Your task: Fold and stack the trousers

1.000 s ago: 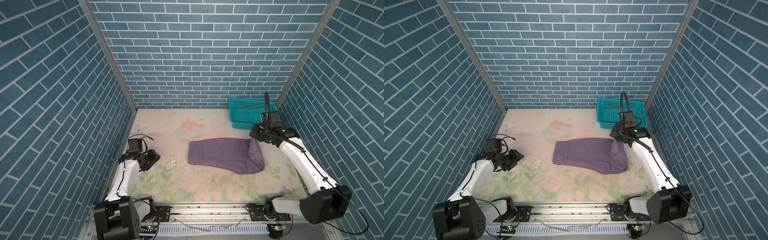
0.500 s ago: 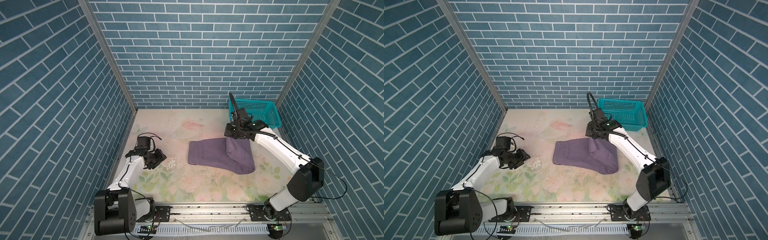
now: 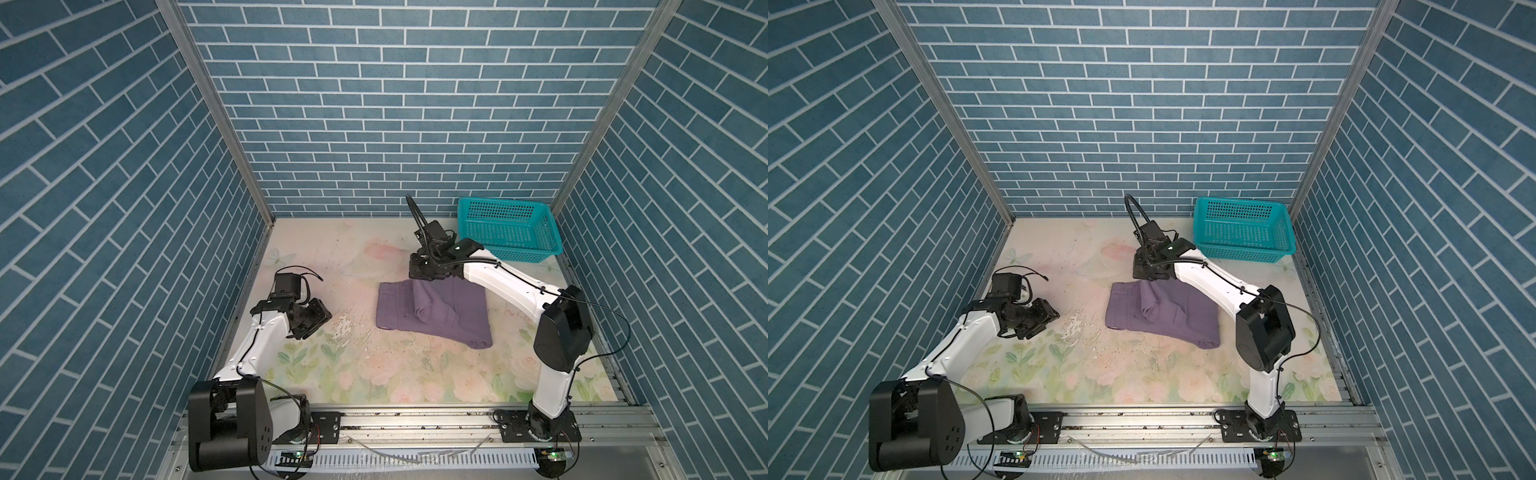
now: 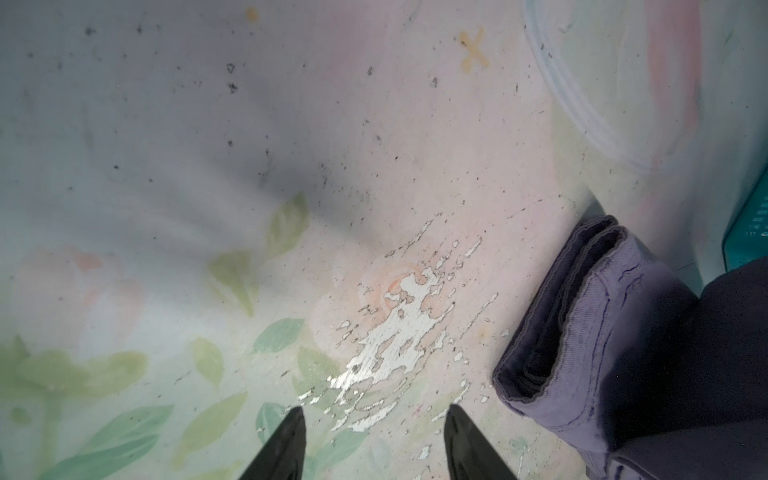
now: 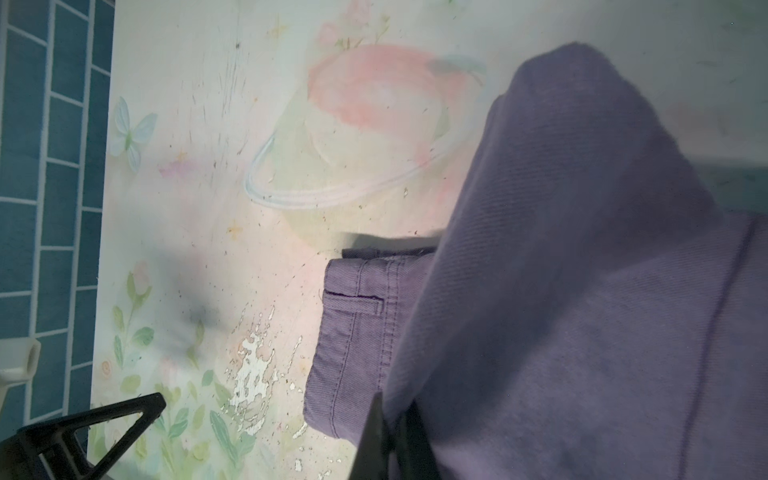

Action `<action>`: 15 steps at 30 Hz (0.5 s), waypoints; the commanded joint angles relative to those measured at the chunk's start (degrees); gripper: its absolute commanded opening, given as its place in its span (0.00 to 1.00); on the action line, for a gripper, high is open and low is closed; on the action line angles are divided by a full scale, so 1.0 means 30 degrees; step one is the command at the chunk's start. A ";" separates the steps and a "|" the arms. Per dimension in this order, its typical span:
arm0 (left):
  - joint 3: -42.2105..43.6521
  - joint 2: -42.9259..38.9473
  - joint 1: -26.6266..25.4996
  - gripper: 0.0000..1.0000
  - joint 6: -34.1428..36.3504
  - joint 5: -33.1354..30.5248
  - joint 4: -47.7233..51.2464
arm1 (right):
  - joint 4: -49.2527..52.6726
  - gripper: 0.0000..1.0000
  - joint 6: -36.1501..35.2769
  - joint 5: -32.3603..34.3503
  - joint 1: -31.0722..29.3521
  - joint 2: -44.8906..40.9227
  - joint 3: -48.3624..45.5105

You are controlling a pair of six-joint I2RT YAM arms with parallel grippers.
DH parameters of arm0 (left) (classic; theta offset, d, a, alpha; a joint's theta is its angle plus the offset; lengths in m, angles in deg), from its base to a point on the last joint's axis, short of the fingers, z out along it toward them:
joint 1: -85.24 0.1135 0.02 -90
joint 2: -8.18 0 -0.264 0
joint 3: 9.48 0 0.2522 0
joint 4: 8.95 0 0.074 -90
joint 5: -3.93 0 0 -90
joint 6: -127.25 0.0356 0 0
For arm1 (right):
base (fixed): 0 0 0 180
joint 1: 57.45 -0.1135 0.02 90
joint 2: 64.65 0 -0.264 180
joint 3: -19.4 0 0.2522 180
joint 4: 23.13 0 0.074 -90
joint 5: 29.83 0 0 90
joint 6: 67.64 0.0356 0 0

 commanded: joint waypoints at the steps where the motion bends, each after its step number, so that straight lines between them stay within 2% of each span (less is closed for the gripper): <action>1: 0.0136 -0.0016 -0.0056 0.56 0.0298 -0.0240 0.0304 | -0.0565 0.00 0.0585 -0.0696 -0.0731 0.0804 0.1694; 5: 0.0194 0.0081 -0.0056 0.56 0.0239 -0.0166 0.0222 | -0.0525 0.00 0.0551 -0.0975 -0.1245 0.1636 0.2552; 6: 0.0223 0.0091 -0.0056 0.59 0.0230 -0.0166 0.0198 | -0.0471 0.00 0.0536 -0.1307 -0.1364 0.1899 0.2856; 7: 0.0252 0.0079 -0.0056 0.61 0.0231 -0.0162 0.0197 | -0.0362 0.03 0.0515 -0.1391 -0.1465 0.2133 0.3066; 9: 0.0332 0.0105 -0.0081 0.65 0.0231 -0.0148 0.0182 | -0.0204 0.20 0.0500 -0.1527 -0.1571 0.2473 0.3364; 12: 0.0399 0.0190 -0.0056 0.65 0.0252 -0.0020 0.0153 | -0.0086 0.41 0.0366 -0.1892 -0.1572 0.2702 0.3841; 15: 0.0200 0.0325 -0.0056 0.65 0.0226 0.0184 0.0110 | 0.0446 0.43 -0.0566 -0.1654 -0.1575 0.2356 0.4879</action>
